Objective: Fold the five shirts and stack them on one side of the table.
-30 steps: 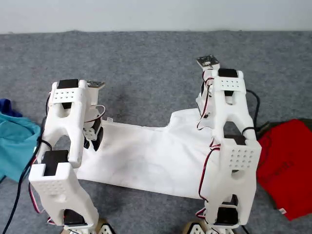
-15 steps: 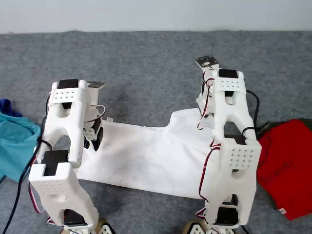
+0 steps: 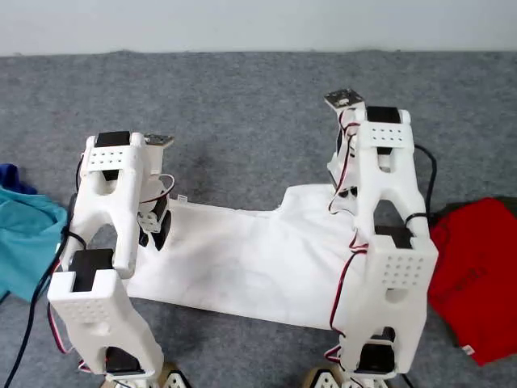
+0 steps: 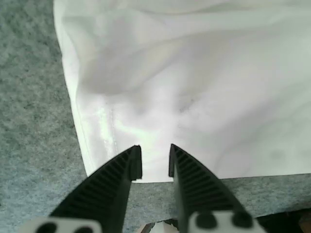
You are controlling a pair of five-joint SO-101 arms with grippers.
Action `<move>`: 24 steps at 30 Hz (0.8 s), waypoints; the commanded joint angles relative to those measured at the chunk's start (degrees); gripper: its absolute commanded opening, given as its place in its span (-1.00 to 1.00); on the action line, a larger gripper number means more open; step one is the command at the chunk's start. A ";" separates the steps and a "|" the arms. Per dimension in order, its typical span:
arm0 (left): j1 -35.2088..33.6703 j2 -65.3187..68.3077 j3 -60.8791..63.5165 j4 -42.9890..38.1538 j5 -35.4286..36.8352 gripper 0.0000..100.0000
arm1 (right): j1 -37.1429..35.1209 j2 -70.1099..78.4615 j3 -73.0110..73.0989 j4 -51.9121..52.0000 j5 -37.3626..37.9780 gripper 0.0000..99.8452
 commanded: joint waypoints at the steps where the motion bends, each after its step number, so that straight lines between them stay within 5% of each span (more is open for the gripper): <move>1: 0.44 -0.26 -0.13 0.44 0.18 -0.80 | -0.13 -6.20 -1.41 4.53 1.14 -0.98; 14: 0.44 -0.26 -0.13 0.44 0.18 -0.80 | -2.07 -9.10 0.62 15.08 6.51 -0.98; 24: 0.44 -0.26 -0.13 0.44 0.18 -0.80 | -3.56 -24.22 26.90 6.64 11.87 -0.98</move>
